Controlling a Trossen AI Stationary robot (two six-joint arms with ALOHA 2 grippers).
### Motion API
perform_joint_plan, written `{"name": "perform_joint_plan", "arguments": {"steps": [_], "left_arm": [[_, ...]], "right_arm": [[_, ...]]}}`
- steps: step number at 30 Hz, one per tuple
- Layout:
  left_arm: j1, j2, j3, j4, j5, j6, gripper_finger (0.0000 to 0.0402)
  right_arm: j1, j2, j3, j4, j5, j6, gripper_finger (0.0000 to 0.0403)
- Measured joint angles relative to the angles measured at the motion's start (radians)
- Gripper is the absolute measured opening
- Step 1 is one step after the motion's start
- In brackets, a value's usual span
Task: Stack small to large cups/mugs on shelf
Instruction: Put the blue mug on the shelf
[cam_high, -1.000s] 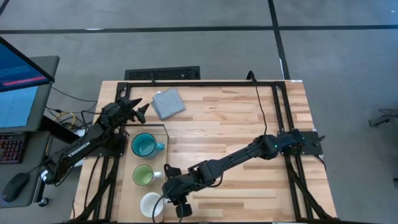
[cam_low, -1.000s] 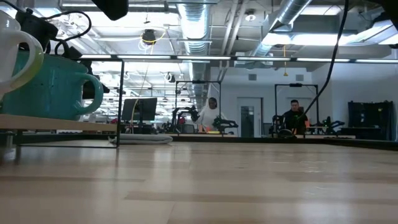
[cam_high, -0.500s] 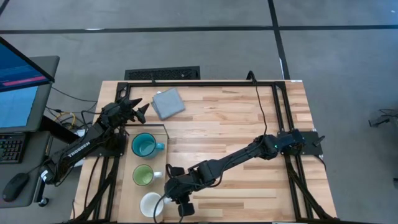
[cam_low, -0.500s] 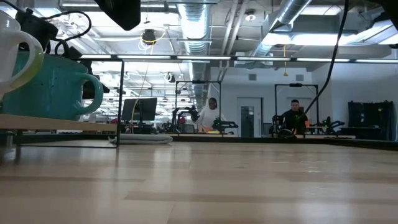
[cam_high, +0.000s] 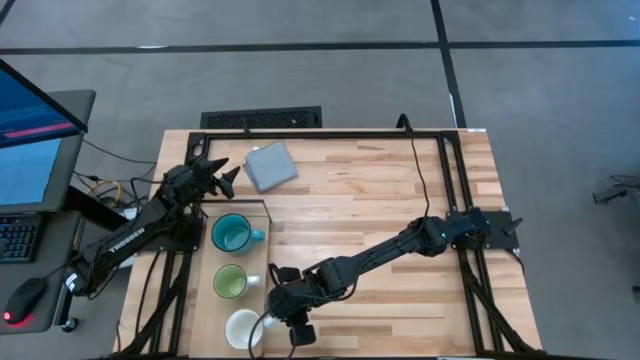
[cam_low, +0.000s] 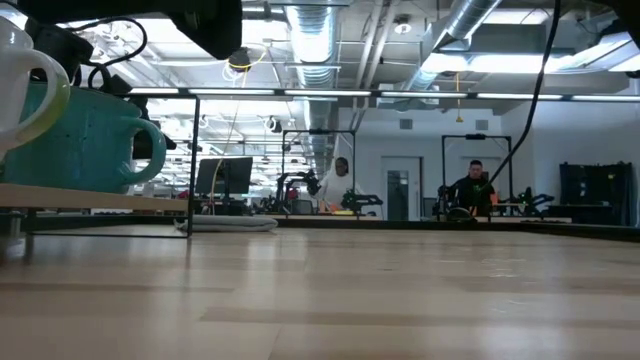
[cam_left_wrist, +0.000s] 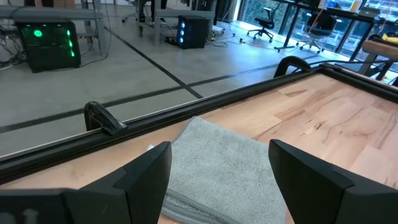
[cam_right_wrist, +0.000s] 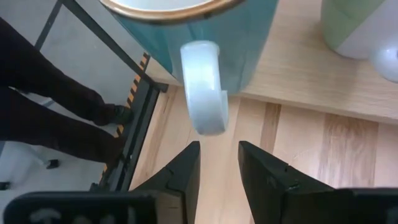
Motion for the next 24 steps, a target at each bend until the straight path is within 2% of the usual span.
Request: {"name": "perform_joint_plan", "arguments": {"steps": [24], "left_arm": [[0.0,0.0,0.0,0.0,-0.001,0.0,0.0261]], "right_arm": [[-0.026,0.0,0.0,0.004,0.0,0.016,0.0131]]}}
